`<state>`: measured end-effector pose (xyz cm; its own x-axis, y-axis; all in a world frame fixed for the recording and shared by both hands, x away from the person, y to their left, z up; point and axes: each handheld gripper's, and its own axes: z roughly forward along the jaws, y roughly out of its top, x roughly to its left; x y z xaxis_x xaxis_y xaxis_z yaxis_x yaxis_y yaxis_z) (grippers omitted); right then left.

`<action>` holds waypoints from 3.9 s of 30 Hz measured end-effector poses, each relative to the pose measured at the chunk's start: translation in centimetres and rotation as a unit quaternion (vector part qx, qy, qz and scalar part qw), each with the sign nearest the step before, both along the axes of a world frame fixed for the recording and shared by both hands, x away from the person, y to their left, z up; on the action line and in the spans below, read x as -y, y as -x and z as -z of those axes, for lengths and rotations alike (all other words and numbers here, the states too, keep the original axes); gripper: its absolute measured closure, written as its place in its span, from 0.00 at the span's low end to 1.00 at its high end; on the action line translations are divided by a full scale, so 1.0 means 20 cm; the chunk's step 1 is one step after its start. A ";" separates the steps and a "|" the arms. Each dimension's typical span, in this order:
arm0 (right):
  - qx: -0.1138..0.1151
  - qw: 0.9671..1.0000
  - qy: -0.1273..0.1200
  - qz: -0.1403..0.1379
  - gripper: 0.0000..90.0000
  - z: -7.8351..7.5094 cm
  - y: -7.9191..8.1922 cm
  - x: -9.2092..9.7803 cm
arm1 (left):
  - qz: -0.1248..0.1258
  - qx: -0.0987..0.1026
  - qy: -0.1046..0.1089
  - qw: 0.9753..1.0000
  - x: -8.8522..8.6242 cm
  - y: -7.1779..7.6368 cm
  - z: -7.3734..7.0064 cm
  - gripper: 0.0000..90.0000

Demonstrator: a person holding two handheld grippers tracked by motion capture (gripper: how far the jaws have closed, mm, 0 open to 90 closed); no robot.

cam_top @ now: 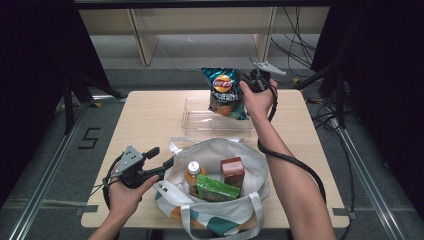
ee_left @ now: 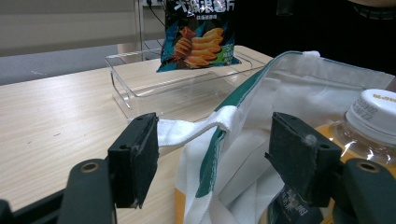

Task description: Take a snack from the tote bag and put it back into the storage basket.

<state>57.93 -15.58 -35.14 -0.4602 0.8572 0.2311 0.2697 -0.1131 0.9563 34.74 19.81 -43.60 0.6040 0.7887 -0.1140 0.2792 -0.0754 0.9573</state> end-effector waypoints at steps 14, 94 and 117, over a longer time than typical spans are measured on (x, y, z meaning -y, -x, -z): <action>-0.010 1.000 0.003 0.003 0.98 0.05 -0.03 -0.01 | 0.000 0.001 -0.002 1.000 0.00 0.00 0.00 0.36; -0.030 0.998 0.059 0.017 0.48 0.03 0.05 0.17 | 0.000 0.000 -0.009 1.000 0.01 0.01 0.00 0.36; -0.054 0.996 0.061 -0.042 0.49 0.02 0.34 0.27 | -0.004 0.004 -0.012 1.000 0.01 0.01 -0.01 0.36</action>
